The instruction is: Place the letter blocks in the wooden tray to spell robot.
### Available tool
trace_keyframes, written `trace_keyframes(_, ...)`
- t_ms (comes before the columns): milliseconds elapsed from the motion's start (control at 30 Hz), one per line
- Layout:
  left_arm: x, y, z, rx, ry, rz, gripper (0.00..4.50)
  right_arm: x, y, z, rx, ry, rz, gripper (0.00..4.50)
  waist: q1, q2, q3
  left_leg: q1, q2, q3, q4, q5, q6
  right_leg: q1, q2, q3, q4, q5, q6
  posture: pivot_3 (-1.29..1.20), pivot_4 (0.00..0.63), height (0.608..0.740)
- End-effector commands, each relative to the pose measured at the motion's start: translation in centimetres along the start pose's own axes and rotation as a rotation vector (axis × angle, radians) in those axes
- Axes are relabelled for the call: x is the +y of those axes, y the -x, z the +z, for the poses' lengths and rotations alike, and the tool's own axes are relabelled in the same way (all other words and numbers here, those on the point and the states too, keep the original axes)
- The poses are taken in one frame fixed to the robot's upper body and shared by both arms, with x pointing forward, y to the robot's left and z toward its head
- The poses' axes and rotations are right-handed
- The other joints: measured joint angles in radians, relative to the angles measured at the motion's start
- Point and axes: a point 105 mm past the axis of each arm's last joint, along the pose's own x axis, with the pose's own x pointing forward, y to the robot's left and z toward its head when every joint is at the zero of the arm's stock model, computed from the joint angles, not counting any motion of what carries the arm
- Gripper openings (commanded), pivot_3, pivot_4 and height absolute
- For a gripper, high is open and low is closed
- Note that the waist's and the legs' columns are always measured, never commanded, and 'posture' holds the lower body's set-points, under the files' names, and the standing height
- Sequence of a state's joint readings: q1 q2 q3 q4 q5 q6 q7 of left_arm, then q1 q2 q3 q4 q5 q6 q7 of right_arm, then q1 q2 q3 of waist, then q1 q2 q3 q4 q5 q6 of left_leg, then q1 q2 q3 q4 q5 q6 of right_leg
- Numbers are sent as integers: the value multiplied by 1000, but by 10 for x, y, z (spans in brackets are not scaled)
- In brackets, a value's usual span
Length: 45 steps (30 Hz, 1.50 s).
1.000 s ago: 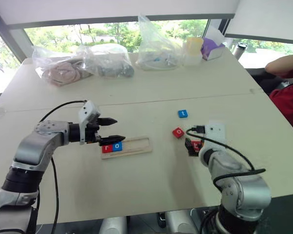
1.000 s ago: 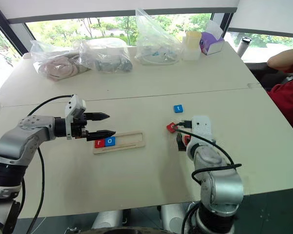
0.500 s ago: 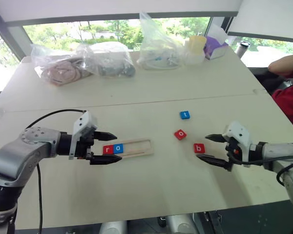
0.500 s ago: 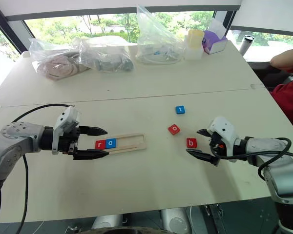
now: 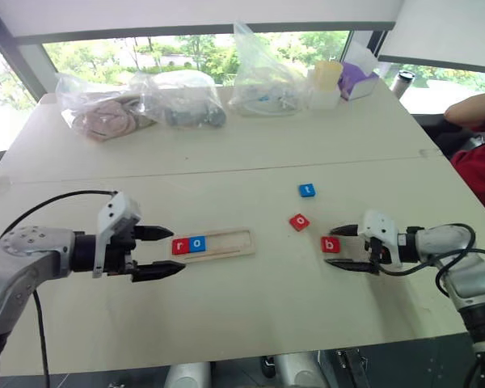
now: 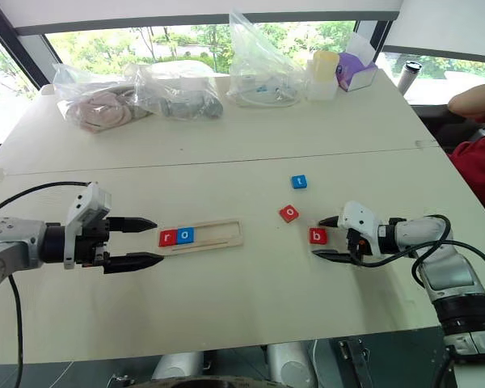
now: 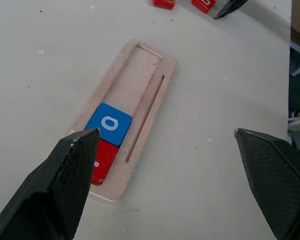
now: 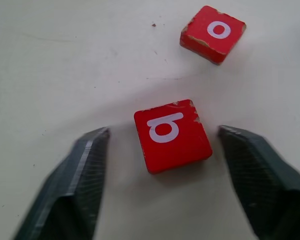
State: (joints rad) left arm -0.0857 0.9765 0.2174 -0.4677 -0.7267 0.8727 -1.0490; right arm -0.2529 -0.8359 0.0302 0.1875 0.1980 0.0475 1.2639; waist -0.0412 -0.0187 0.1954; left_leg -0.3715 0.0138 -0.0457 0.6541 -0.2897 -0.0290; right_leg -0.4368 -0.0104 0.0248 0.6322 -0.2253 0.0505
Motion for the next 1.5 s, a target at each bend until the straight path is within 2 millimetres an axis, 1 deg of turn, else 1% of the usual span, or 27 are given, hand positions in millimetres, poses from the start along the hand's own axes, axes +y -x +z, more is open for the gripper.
trace_keyframes(33,-3,5,5,-4,-25,12,4500,-3,2,1,-1,25,-2,1693,0,0,0,0,0,0,0,0,0,0,0,0,0,0,-1,0,150,740)
trace_keyframes(67,-3,7,4,-1,-22,15,4500,-3,2,2,-2,26,1,1168,0,0,0,1,0,0,0,0,0,1,0,0,0,1,-1,0,150,740)
trace_keyframes(200,-3,9,1,7,-12,23,4500,-2,0,7,-6,23,5,1169,0,0,0,1,0,0,0,0,0,1,0,0,0,1,-1,0,150,740)
trace_keyframes(367,-1,10,-1,12,-5,41,4500,-4,-4,20,-33,-8,3,1169,-1,0,0,1,0,0,0,0,0,1,0,0,0,1,-1,0,150,740)
trace_keyframes(467,0,12,-3,10,-3,64,4500,-8,-7,24,-9,0,-43,1169,-2,0,0,2,0,0,0,0,0,1,0,0,1,1,-2,0,150,740)
trace_keyframes(500,1,14,-2,3,0,75,4500,-11,-9,27,10,35,-71,1169,-2,0,0,2,0,0,0,0,0,1,0,0,1,1,-2,0,150,740)
trace_keyframes(567,2,17,-2,-8,3,98,4500,-11,-13,40,-4,24,-43,1169,-2,0,0,2,0,0,0,0,0,1,0,0,1,1,-2,0,150,740)
trace_keyframes(600,3,18,-2,-12,3,110,4500,-11,-15,54,-57,14,-19,1169,-3,0,0,2,0,0,0,0,0,1,0,0,1,1,-2,0,150,740)
trace_keyframes(633,5,19,-3,-15,-1,128,4500,-11,-20,75,-121,13,8,1169,-3,0,0,2,0,0,0,0,0,1,0,0,1,1,-2,0,150,740)
trace_keyframes(667,6,19,-3,-18,-4,141,4500,-12,-22,88,-160,16,23,1169,-4,1,0,2,1,0,0,0,0,1,0,0,1,1,-2,0,150,740)
trace_keyframes(733,14,25,-2,-36,-27,201,4500,-14,-38,117,-207,71,50,1169,-6,1,0,3,1,0,1,0,0,1,1,0,2,1,-2,0,150,740)
trace_keyframes(800,23,32,-2,-56,-42,258,4500,-15,-55,131,-210,109,47,1169,-3,1,0,3,1,0,1,0,0,1,1,0,2,1,-2,0,150,740)
trace_keyframes(867,23,35,-5,-57,-19,258,4500,-6,-75,143,-218,114,89,1169,0,0,0,3,1,-3,0,0,0,1,1,-2,2,1,-2,0,150,740)
trace_keyframes(933,21,35,-7,-55,-6,251,4500,3,-91,151,-222,124,127,1169,5,0,0,1,1,-4,0,0,0,0,1,-3,2,3,-5,0,150,740)
trace_keyframes(1033,19,35,-12,-46,9,255,4500,25,-122,166,-231,182,206,1169,3,0,0,-3,1,-2,0,0,-1,-3,-1,-2,2,4,-1,0,150,740)
trace_keyframes(1100,18,36,-15,-34,21,252,4500,37,-132,172,-232,206,257,1169,2,0,0,-3,1,-1,0,1,-1,-4,-2,-2,2,4,-1,0,150,740)
trace_keyframes(1200,13,36,-19,-13,36,232,4500,50,-144,172,-216,237,307,1169,3,0,0,-2,1,-2,0,1,-2,-4,-2,-2,2,4,-1,0,150,740)
trace_keyframes(1267,10,36,-20,-6,41,221,4500,54,-149,172,-208,245,320,1169,3,0,0,-2,1,-2,0,1,-3,-3,-2,-2,2,4,-2,0,150,740)
trace_keyframes(1367,-2,35,-25,63,26,191,4500,61,-157,167,-186,243,342,1169,-1,0,0,-2,1,-2,0,2,-4,-3,-1,-2,2,5,-4,0,150,740)
trace_keyframes(1500,-9,30,-16,31,15,169,4500,65,-165,161,-156,246,354,1169,-1,0,0,-1,1,-3,0,2,-4,-3,-1,-2,3,5,-4,0,150,740)
